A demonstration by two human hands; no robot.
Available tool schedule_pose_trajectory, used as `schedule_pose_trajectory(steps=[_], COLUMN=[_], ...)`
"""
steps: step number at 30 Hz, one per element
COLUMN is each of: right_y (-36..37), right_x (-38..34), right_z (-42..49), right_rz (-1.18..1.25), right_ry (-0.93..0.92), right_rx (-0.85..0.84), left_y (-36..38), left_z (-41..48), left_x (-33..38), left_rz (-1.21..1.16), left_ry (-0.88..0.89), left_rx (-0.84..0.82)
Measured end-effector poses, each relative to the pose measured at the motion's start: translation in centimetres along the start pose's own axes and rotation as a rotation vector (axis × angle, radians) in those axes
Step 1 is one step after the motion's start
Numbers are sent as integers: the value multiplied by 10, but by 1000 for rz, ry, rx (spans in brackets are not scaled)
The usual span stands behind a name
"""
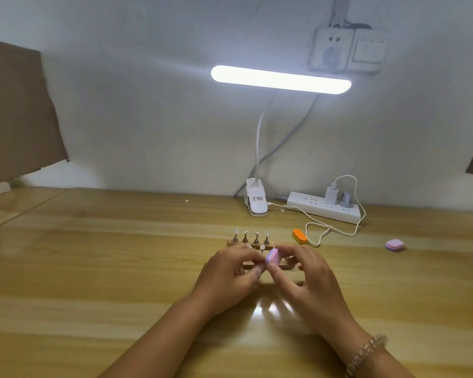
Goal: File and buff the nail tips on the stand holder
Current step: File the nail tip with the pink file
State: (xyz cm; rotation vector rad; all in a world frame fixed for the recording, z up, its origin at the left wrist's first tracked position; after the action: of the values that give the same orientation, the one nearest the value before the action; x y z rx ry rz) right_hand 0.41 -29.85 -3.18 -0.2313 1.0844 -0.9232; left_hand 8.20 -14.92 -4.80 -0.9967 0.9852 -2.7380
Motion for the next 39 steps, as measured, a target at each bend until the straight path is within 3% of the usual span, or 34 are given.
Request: schedule_pose_trajectory(steps=[5,8,10,16,19,23,26,30,34,37,39], right_y=[5,2,3,2,6,1,7,2,8,2,2], right_x=[-5,0,-2,1,-4,1,-6,4,-5,3,2], right_z=[-4,1,-1,1,-5,2,-5,3,-4,3,1], right_rz=[-50,-65,-101,-109,-115,-124,-135,-96,-93,-64,-95], right_ry=[-96,-20,-76,-42,-143,-52,-172,-21,-141,-13,-47], right_rx=[-79,-19,-19,0,-34,27,-27,22,-41,9,12], left_y=[4,3,3,2,2,2,3,3,3,4,4], left_z=[1,2,1,0,1,1,0,1,0,1,1], left_x=[-2,-3,-3,-2,-3,-3,-6,-6,-9,-9,-10], left_rz=[-113,-203,-252,-275,-279,-242,-207,-200,-235,-275,-294], left_ry=[-38,-74,-86,-109,-116,-115,-112,-106,-141,-151,-152], left_rx=[-107,-115,-113,-98,-106,-113,-124,-119,-105,-97,-92])
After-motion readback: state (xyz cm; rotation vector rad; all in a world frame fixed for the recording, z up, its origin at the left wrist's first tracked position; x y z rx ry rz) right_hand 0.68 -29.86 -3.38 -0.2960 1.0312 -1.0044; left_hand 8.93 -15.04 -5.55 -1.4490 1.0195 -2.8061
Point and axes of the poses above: each hand's wrist, its own z-axis towards the middle knuckle, its own y-axis out of the palm, x = y × z, the point moved 4 cm from there along z, towards the middle knuckle, and after that the axes turned 11 degrees about y, right-handed, at the moved point
